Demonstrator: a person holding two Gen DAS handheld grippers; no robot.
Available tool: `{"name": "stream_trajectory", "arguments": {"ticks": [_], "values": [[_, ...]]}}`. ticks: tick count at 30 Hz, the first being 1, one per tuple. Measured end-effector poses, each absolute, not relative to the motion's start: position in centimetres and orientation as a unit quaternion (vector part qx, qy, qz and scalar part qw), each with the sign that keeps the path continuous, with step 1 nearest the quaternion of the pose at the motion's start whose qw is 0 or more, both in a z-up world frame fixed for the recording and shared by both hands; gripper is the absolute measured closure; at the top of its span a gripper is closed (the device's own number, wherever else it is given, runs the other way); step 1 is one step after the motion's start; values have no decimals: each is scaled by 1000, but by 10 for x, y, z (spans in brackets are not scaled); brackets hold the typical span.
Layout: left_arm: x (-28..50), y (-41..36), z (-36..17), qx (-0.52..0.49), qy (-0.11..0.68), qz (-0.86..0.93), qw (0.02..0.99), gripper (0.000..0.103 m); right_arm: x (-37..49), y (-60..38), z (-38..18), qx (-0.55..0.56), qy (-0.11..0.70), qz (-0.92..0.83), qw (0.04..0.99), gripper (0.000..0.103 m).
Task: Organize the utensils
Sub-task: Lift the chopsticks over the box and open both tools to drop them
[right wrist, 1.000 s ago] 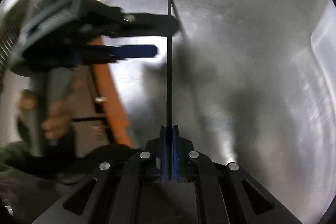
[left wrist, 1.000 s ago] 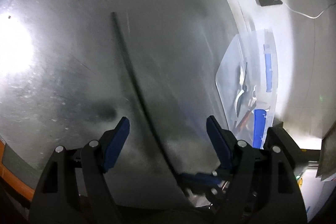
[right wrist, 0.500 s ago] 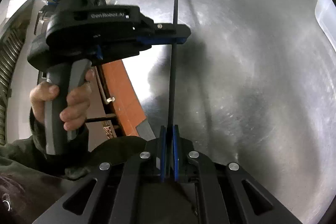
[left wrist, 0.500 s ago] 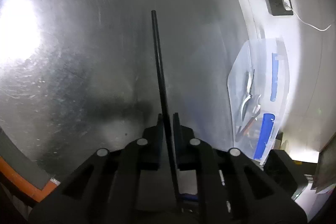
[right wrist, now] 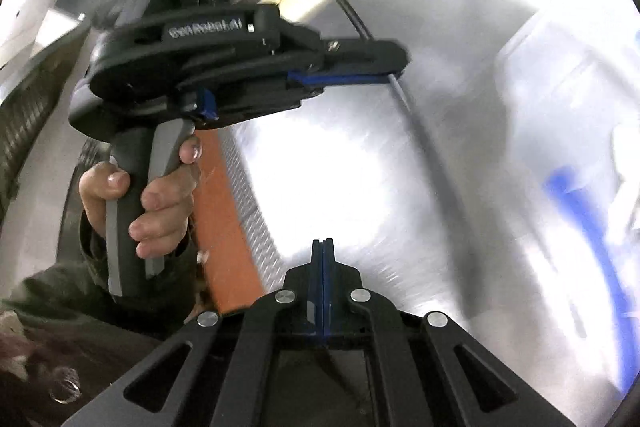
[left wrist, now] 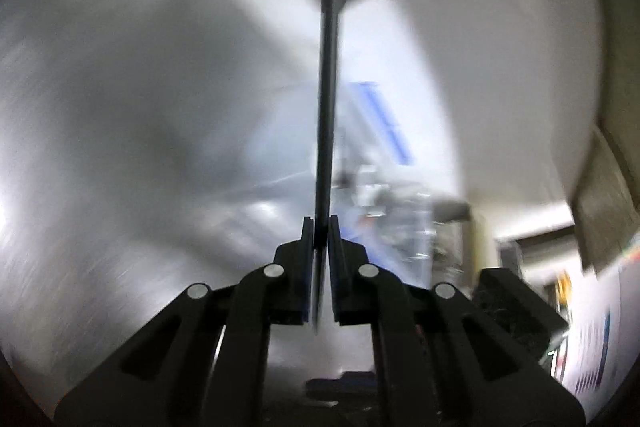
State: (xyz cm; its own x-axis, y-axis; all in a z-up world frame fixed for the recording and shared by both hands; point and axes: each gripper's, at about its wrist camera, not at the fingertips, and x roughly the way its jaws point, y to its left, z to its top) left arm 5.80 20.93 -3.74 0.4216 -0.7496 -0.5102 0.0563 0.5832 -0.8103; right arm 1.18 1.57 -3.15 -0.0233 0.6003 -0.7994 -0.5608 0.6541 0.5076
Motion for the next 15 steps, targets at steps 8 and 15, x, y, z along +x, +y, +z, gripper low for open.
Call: {"name": "stream_trajectory", "arguments": {"ticks": [8,15], "values": [[165,76,31,-270,475,-396,738,97,50,-104,53,22,506,270,819,102],[246,-33,-66,-212,614,-381,658,97,80,-213,1,95,554,175,808,102]]}}
